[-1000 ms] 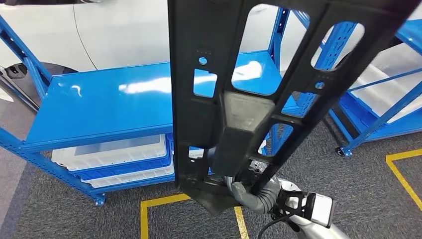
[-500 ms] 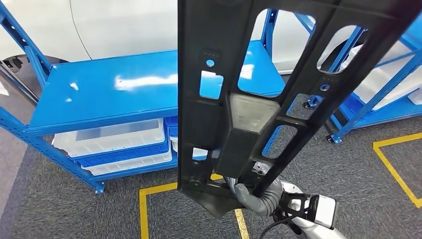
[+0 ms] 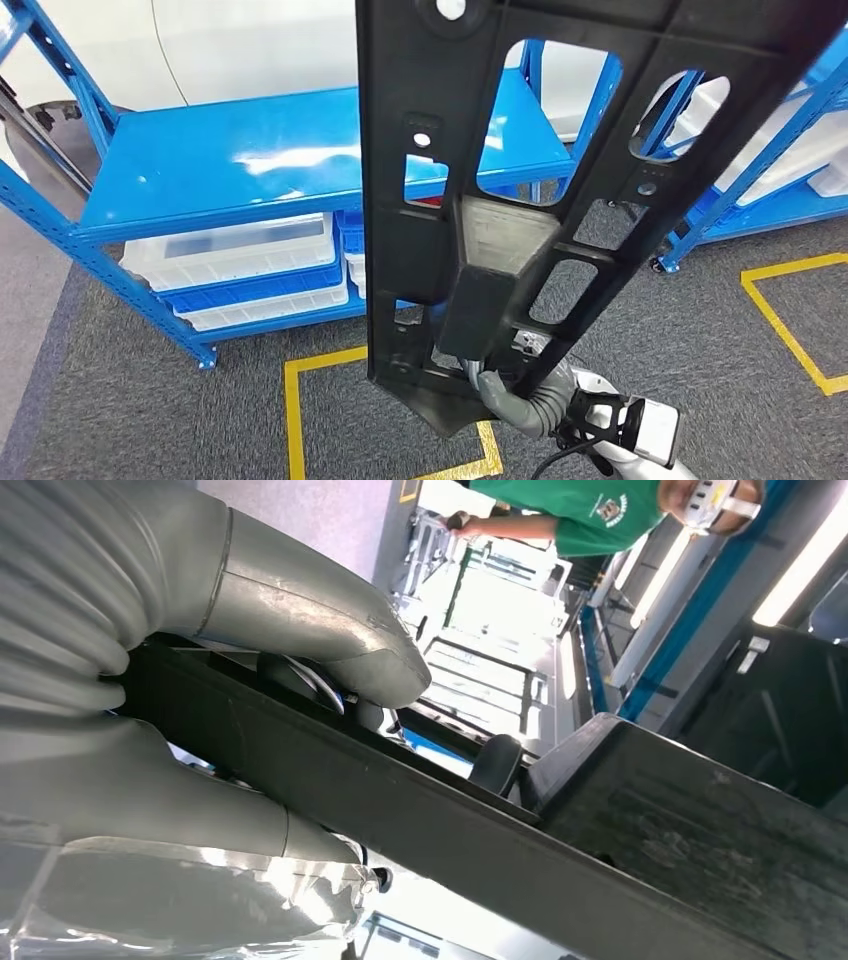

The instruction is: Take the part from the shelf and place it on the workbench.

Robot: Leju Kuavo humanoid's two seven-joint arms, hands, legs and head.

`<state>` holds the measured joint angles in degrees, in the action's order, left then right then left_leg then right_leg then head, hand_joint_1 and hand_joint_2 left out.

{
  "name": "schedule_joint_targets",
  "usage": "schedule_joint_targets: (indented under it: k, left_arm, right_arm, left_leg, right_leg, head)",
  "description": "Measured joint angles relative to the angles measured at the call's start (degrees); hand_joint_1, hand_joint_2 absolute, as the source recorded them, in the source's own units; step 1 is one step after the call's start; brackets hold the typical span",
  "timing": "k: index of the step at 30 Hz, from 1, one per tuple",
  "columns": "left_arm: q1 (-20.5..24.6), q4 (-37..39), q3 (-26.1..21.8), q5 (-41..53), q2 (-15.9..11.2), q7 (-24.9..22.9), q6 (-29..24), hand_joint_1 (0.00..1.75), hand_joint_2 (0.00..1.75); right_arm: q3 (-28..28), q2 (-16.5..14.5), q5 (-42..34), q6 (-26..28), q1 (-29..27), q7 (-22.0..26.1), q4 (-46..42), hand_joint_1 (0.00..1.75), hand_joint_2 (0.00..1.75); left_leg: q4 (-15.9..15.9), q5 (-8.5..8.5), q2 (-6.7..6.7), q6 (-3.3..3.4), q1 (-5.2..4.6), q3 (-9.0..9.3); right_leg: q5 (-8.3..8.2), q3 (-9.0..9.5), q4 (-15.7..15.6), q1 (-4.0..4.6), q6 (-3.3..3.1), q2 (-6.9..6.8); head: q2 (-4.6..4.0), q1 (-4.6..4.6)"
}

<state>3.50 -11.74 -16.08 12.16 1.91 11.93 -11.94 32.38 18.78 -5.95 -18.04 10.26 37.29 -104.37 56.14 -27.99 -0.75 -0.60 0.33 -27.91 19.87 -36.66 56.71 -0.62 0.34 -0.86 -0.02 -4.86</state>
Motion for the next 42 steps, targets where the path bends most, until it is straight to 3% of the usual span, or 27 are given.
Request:
schedule_joint_targets:
  k: [2,3,4,6,7,8,9,11,13,14,16,18,21,22,23,24,27,29,31,33,34,36,37,38,39,40,42]
  left_arm:
    - [0.06,0.01,0.02,0.11,-0.01,-0.09,0.01,0.00,1.75]
    - [0.14,0.01,0.02,0.09,-0.02,-0.09,0.03,0.00,1.75]
    - [0.22,0.01,0.01,0.05,-0.04,-0.06,0.05,0.00,1.75]
    - [0.27,0.01,-0.03,-0.13,-0.09,0.07,0.09,0.00,1.75]
    - [0.24,0.01,-0.05,-0.18,-0.12,0.12,0.09,0.00,1.75]
    - [0.20,0.01,-0.06,-0.21,-0.12,0.18,0.10,0.00,1.75]
    - [0.17,0.01,-0.07,-0.23,-0.12,0.22,0.11,0.00,1.75]
    - [0.15,0.01,-0.06,-0.21,-0.07,0.34,0.04,0.00,1.75]
    - [0.09,0.01,-0.07,-0.18,0.02,0.47,-0.14,0.00,1.75]
    - [0.06,0.01,-0.09,-0.16,0.05,0.50,-0.21,0.00,1.75]
    - [0.01,0.01,-0.24,-0.18,0.04,0.45,-0.36,0.00,1.75]
    - [-0.04,0.01,-0.48,-0.22,0.04,0.29,-0.60,0.00,1.75]
    - [-0.15,0.01,-0.86,-0.28,0.10,0.11,-0.92,0.00,1.75]
    - [-0.16,0.01,-1.01,-0.32,0.10,0.08,-0.96,0.00,1.75]
    - [-0.19,0.01,-1.15,-0.36,0.10,0.04,-0.97,0.00,1.75]
    - [-0.21,0.01,-1.26,-0.41,0.10,0.02,-0.98,0.00,1.75]
    - [-0.18,0.01,-1.42,-0.49,0.09,-0.04,-1.09,0.00,1.75]
    - [-0.20,0.01,-1.46,-0.55,0.09,-0.12,-1.24,0.00,1.75]
    - [-0.27,0.01,-1.51,-0.61,0.08,-0.23,-1.37,0.00,1.75]
    - [-0.25,0.01,-1.55,-0.65,0.10,-0.28,-1.41,0.00,1.75]
    - [-0.23,0.01,-1.56,-0.66,0.11,-0.28,-1.41,0.00,1.75]
    - [-0.24,0.01,-1.60,-0.66,0.12,-0.28,-1.35,0.00,1.75]
    - [-0.28,0.01,-1.62,-0.63,0.13,-0.28,-1.30,0.00,1.75]
    - [-0.34,0.01,-1.64,-0.54,0.14,-0.27,-1.22,0.00,1.75]
    - [-0.40,0.01,-1.64,-0.37,0.15,-0.27,-1.11,0.00,1.75]
    - [-0.44,0.01,-1.64,-0.09,0.18,-0.26,-1.00,0.00,1.75]
    - [-0.47,0.01,-1.64,0.45,0.21,-0.25,-0.78,0.00,1.75]
  right_arm:
    - [-0.24,0.00,-0.19,-0.46,-0.08,0.00,-0.01,1.75,1.75]
    - [-0.37,-0.03,-0.31,-0.77,-0.11,0.00,-0.02,1.75,1.75]
    - [-0.52,-0.09,-0.50,-1.13,-0.11,0.00,-0.02,1.75,1.75]
    - [-0.89,-0.21,-1.06,-1.84,-0.07,0.00,0.02,1.75,1.75]
    - [-1.05,-0.24,-1.30,-2.14,-0.06,0.00,0.06,1.75,1.75]
    - [-1.19,-0.24,-1.48,-2.40,-0.05,0.00,0.11,1.75,1.75]
    - [-1.26,-0.24,-1.54,-2.56,-0.05,0.00,0.15,1.75,1.75]
    - [-1.44,-0.24,-1.57,-2.72,0.06,0.00,0.17,1.75,1.75]
    - [-1.77,-0.25,-1.58,-2.72,0.37,0.00,0.13,1.75,1.75]
    - [-1.99,-0.25,-1.62,-2.72,0.53,0.00,0.11,1.75,1.75]
    - [-2.44,-0.26,-1.81,-2.72,0.71,0.00,0.10,1.75,1.75]
    - [-2.76,-0.21,-2.00,-2.70,0.85,0.00,0.10,1.75,1.75]
    - [-3.02,-0.09,-2.09,-2.68,0.93,0.00,0.10,1.75,1.75]
    - [-3.04,-0.09,-2.10,-2.68,0.89,0.00,0.10,1.75,1.75]
    - [-3.04,-0.09,-2.11,-2.68,0.85,0.00,0.11,1.75,1.75]
    - [-3.05,-0.09,-2.11,-2.68,0.82,0.00,0.11,1.75,1.75]
    - [-3.13,-0.09,-2.06,-2.60,0.80,0.00,0.10,1.75,1.75]
    - [-3.18,-0.09,-1.83,-2.48,0.72,0.00,0.09,1.75,1.75]
    - [-3.23,-0.09,-1.33,-2.34,0.35,0.00,-0.03,1.75,1.75]
    - [-3.39,-0.10,-0.84,-2.28,-0.29,0.00,-0.38,1.75,1.75]
    - [-3.48,-0.15,-0.64,-2.24,-0.62,0.00,-0.57,1.75,1.75]
    - [-3.72,-0.32,-0.21,-2.06,-1.49,0.00,-0.87,1.75,1.75]
    - [-3.82,-0.39,-0.03,-1.97,-2.02,0.00,-0.97,1.75,1.75]
    - [-3.92,-0.43,0.10,-1.90,-2.57,0.00,-1.03,1.75,1.75]
    - [-3.99,-0.44,0.17,-1.84,-3.03,0.00,-1.10,1.75,1.75]
    - [-4.09,-0.44,0.32,-1.72,-3.40,0.00,-1.31,1.75,1.75]
    - [-4.40,-0.44,1.15,-1.15,-3.82,0.00,-2.24,1.75,1.75]
  left_leg:
    - [-0.31,1.02,0.28,0.98,-0.07,-0.72]
    - [-0.47,1.70,0.44,1.49,-0.06,-1.23]
    - [-0.61,2.50,0.59,1.93,-0.08,-1.94]
    - [-0.54,3.88,0.68,2.30,-0.40,-3.67]
    - [-0.50,4.58,0.71,2.35,-0.57,-4.59]
    - [-0.44,5.28,0.73,2.34,-0.71,-5.56]
    - [-0.35,5.94,0.73,2.29,-0.80,-6.52]
    - [0.00,7.11,0.72,2.04,-0.88,-8.34]
    - [0.58,7.87,0.74,1.57,-0.96,-9.45]
    - [0.77,8.19,0.78,1.24,-0.94,-9.63]
    - [0.75,8.83,0.88,0.47,-0.79,-9.66]
    - [2.24,7.34,0.81,-0.30,-0.58,-10.42]
    - [12.02,0.10,0.72,-1.36,-0.20,-13.78]
    - [15.38,-1.47,0.72,-1.61,-0.12,-14.65]
    - [17.12,-1.98,0.72,-1.76,-0.08,-14.67]
    - [16.55,-1.47,0.72,-1.81,-0.06,-13.51]
    - [4.99,1.73,0.56,-1.21,-0.13,-5.05]
    - [0.58,2.31,0.40,-0.26,-0.47,-2.29]
    - [-0.07,2.54,0.37,0.64,-0.65,-2.40]
    - [-0.80,3.02,0.48,1.36,-0.47,-2.35]
    - [-1.06,3.37,0.53,1.65,-0.37,-2.39]
    - [-1.09,3.76,0.74,1.98,-0.47,-2.86]
    - [-1.02,3.88,0.88,2.02,-0.54,-3.11]
    - [-0.91,3.96,1.09,2.04,-0.59,-3.32]
    - [-0.74,3.98,1.33,2.00,-0.61,-3.48]
    - [-0.50,3.92,1.65,1.89,-0.60,-3.59]
    - [0.29,3.55,2.40,1.45,-0.72,-3.79]
  right_leg:
    - [0.41,-0.53,0.47,-0.28,0.57,0.10]
    - [2.01,-1.25,1.79,-0.38,0.68,0.17]
    - [4.66,-2.36,4.47,-0.46,0.70,0.23]
    - [10.47,-4.81,12.66,-0.52,0.64,0.29]
    - [12.03,-5.46,16.34,-0.52,0.64,0.31]
    - [12.11,-5.20,18.26,-0.49,0.59,0.32]
    - [11.11,-3.86,17.93,-0.43,0.45,0.32]
    - [8.96,2.03,11.28,-0.20,-0.05,0.22]
    - [9.62,7.81,3.26,0.25,-0.52,0.01]
    - [10.35,9.23,1.15,0.48,-0.75,-0.06]
    - [10.14,9.29,0.35,0.62,-1.41,-0.08]
    - [9.02,8.70,0.05,0.44,-2.23,-0.19]
    - [7.44,7.14,-0.04,0.39,-2.75,-0.25]
    - [7.02,6.56,0.03,0.42,-2.72,-0.24]
    - [6.65,5.99,0.12,0.42,-2.66,-0.23]
    - [6.32,5.48,0.22,0.42,-2.55,-0.21]
    - [5.61,4.68,0.37,0.43,-2.06,-0.17]
    - [5.27,4.57,0.41,0.44,-1.54,-0.19]
    - [5.00,4.50,0.34,0.44,-0.91,-0.19]
    - [5.96,3.86,1.61,0.36,-0.42,-0.03]
    - [7.46,2.88,3.79,0.31,-0.26,0.09]
    - [11.71,-0.51,11.47,0.15,-0.09,0.30]
    - [13.25,-2.18,15.24,0.08,0.00,0.32]
    - [13.74,-3.14,17.52,0.01,0.08,0.32]
    - [13.05,-2.95,17.43,-0.07,0.13,0.28]
    - [11.41,-1.61,14.96,-0.15,0.14,0.07]
    - [8.01,2.56,6.91,-0.08,-0.06,-1.66]
  head:
    - [0.00,-0.01]
    - [0.00,0.00]
    - [0.00,0.01]
    - [0.00,0.02]
    - [0.00,0.02]
    - [0.00,0.01]
    - [0.00,0.01]
    - [0.00,0.01]
    - [0.00,0.02]
    - [0.00,0.01]
    - [0.00,0.01]
    - [0.00,0.00]
    - [0.00,-0.01]
    - [0.00,-0.01]
    - [0.00,-0.01]
    - [0.00,-0.01]
    - [0.00,-0.01]
    - [0.00,-0.01]
    - [0.00,0.00]
    - [0.00,0.01]
    - [0.00,0.01]
    - [0.00,0.01]
    - [0.00,0.01]
    - [0.00,0.01]
    - [0.00,0.01]
    - [0.00,0.01]
    - [0.00,0.01]
